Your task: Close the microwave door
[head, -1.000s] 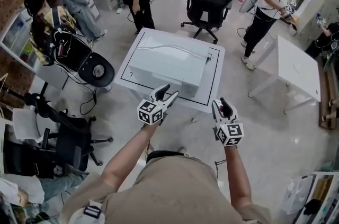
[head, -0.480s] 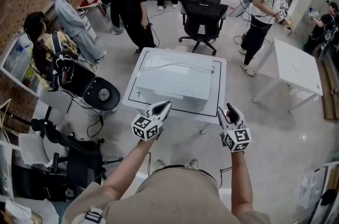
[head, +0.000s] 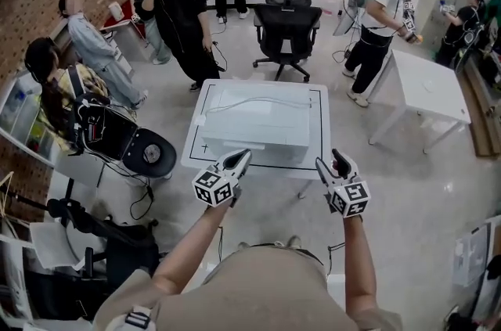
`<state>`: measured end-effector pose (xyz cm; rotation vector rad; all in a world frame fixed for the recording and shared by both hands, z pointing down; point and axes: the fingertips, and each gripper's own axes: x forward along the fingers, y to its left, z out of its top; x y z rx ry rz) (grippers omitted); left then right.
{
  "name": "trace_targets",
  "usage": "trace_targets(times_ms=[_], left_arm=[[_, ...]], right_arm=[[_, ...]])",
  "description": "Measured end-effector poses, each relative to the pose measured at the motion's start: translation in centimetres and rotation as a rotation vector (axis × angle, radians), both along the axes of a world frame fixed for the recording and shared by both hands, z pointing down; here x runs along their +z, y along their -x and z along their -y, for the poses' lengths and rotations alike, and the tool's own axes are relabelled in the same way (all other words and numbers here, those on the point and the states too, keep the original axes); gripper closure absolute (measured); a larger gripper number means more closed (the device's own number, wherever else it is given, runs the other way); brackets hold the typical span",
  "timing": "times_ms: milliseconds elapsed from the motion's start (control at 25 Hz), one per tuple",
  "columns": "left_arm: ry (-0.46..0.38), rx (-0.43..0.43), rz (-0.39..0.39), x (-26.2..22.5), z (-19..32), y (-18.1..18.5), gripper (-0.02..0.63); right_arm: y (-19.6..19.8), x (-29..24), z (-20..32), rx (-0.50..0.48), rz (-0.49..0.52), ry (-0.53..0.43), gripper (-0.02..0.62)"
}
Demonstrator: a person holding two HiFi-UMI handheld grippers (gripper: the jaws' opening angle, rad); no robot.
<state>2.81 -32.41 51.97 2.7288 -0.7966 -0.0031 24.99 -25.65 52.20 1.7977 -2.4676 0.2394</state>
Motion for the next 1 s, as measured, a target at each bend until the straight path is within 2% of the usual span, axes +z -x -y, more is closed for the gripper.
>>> trace_targets(times_ms=[200, 400, 560, 840, 1000], left_arm=[[0.017, 0.027, -0.033, 0.1, 0.1, -0.5, 0.603], [0.006, 0.046, -0.018, 0.5, 0.1, -0.8, 0.603], [0.016, 0.051, -0.034, 0.3, 0.0, -0.9, 0.603], [0.009, 0.064, -0.007, 0.9, -0.6, -1.5, 0.603], [0.008, 0.066, 0.013, 1.4, -1.0, -1.6, 0.603]], right_arm=[[0.2, 0.2, -0.2, 0.018, -0.019, 0.004, 0.367], [-0.1, 0.8, -0.4, 0.053, -0.053, 0.006, 0.367], [0.0, 1.3, -0.8, 0.048, -0.063, 0.021, 0.367], [0.2, 2.3, -1.1, 0.047, -0.077, 0.037, 0.367], [0.6, 2.5, -1.6, 0.038, -0.106, 0.043, 0.427]])
